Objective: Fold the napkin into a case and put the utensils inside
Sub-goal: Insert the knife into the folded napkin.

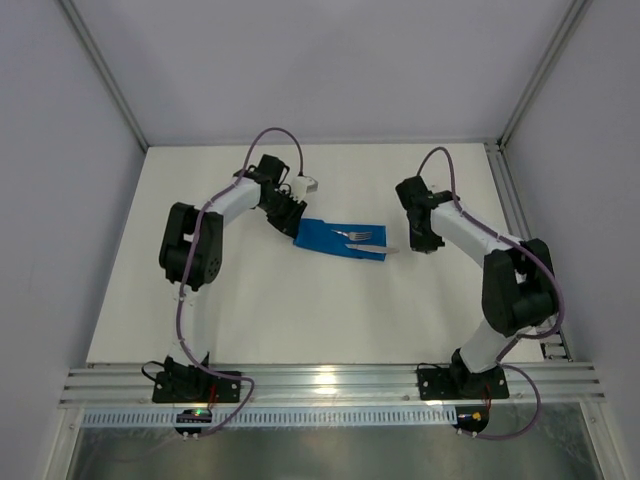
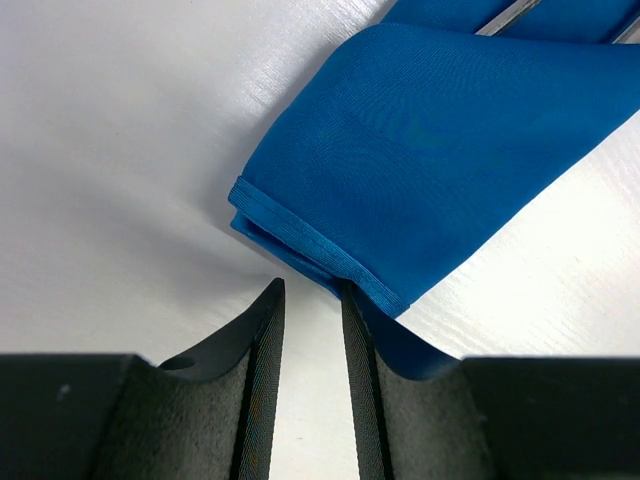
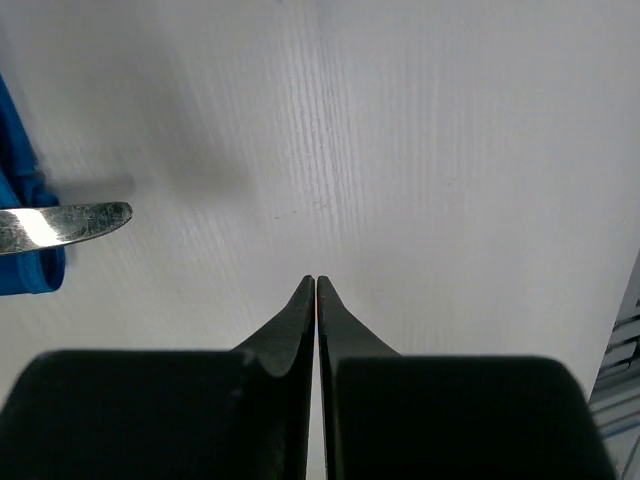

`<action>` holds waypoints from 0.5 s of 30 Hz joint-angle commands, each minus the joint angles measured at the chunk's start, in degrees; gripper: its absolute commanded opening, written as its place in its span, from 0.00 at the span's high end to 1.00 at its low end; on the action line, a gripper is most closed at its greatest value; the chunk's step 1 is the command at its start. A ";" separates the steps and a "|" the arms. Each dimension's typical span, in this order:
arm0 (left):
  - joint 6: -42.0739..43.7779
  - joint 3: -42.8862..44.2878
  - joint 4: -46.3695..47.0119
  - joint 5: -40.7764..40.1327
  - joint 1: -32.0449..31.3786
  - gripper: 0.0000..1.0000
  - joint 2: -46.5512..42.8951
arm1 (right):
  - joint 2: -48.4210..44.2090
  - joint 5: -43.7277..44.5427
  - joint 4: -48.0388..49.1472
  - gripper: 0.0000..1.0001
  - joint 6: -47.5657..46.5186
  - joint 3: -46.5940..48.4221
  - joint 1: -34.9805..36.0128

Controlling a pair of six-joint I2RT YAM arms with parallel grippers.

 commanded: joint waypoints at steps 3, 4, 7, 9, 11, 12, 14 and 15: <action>1.24 -0.43 0.04 -0.14 -0.18 0.69 -3.49 | 6.70 2.91 0.43 0.96 8.82 1.20 2.08; 1.33 -0.69 0.13 -0.31 -0.18 0.68 -3.66 | 7.51 2.38 0.61 0.96 9.00 1.47 2.08; 1.68 -1.22 0.48 -1.10 -0.18 0.68 -4.19 | 10.22 0.45 2.53 0.96 10.22 1.21 2.52; 1.94 -1.49 0.57 -1.72 -0.18 0.68 -4.54 | 11.46 0.00 3.41 0.96 10.76 1.12 2.78; 2.12 -1.49 0.57 -1.98 -0.27 0.69 -4.54 | 13.13 0.00 4.29 0.96 11.55 1.38 2.87; 2.20 -1.49 0.48 -2.16 -0.18 0.68 -4.45 | 13.66 0.00 4.47 0.96 11.55 1.73 2.96; 2.21 -1.40 0.65 -2.16 -0.18 0.69 -4.10 | 15.41 0.53 4.47 0.96 11.72 3.49 3.48; 2.12 -1.40 0.66 -2.07 -0.18 0.68 -3.84 | 15.95 0.97 4.39 0.96 11.72 4.10 3.66</action>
